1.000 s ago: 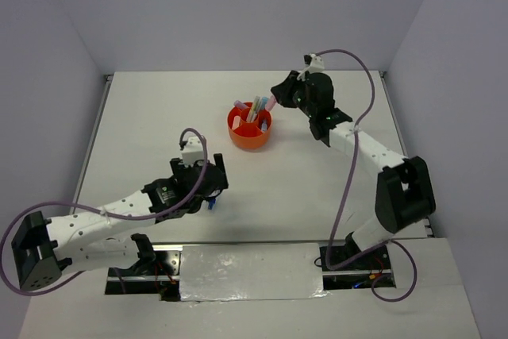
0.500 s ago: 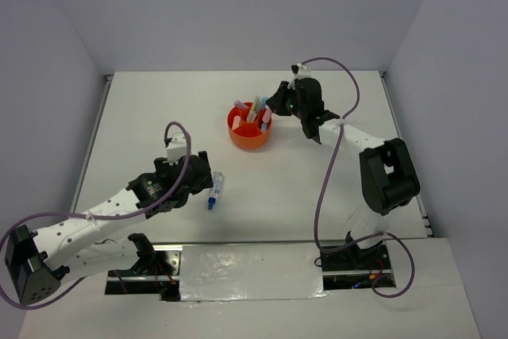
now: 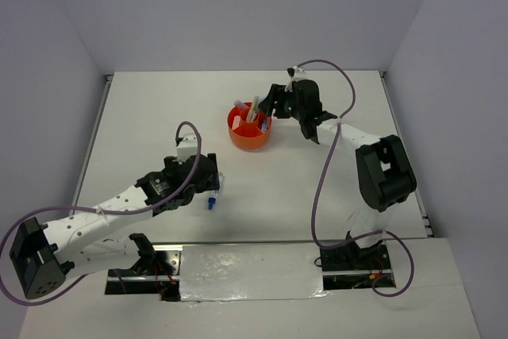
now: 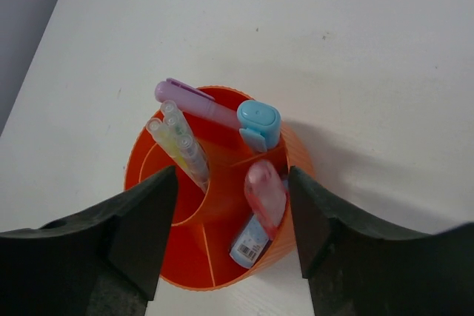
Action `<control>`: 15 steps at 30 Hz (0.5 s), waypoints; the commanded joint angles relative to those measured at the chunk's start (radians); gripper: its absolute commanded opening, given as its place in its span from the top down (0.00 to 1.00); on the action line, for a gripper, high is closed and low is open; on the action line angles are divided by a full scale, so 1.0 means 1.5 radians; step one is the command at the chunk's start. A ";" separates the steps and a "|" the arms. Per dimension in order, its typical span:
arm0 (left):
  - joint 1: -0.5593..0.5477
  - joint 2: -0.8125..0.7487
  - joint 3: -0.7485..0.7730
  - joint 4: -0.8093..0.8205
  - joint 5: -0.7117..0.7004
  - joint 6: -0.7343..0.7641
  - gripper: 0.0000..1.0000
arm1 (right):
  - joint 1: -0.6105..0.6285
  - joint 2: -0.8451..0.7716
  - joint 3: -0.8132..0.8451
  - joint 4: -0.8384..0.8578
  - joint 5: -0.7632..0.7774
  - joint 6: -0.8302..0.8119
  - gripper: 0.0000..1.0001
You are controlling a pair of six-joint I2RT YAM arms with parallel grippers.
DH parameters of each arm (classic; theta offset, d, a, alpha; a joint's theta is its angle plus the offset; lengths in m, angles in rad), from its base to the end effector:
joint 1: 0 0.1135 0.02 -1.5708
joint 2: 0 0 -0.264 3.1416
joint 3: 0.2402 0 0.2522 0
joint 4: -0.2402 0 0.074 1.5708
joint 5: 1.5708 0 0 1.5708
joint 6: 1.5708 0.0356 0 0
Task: Sort the stationery into containers
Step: Place the stationery in the storage box.
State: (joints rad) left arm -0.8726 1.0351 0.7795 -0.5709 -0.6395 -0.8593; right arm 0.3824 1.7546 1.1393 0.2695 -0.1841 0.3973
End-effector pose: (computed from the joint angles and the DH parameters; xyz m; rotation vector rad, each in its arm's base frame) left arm 0.1493 -0.1448 0.2612 -0.2684 2.1917 -0.1813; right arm 0.3737 0.1573 0.2437 -0.1131 1.9705 0.6941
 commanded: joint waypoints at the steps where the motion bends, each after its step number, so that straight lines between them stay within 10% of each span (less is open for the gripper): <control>1: 0.003 0.010 -0.020 0.048 0.015 0.027 0.01 | 0.006 -0.044 0.003 0.031 -0.012 -0.009 0.30; 15: 0.003 0.077 -0.094 0.173 0.062 0.048 0.02 | 0.006 -0.169 -0.092 0.053 -0.016 0.019 0.28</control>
State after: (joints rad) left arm -0.8719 1.1362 0.6445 -0.3901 -0.5652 -0.8104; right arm 0.3840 1.5688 1.0554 0.2909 -0.2028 0.4076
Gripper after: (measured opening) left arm 0.981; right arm 0.720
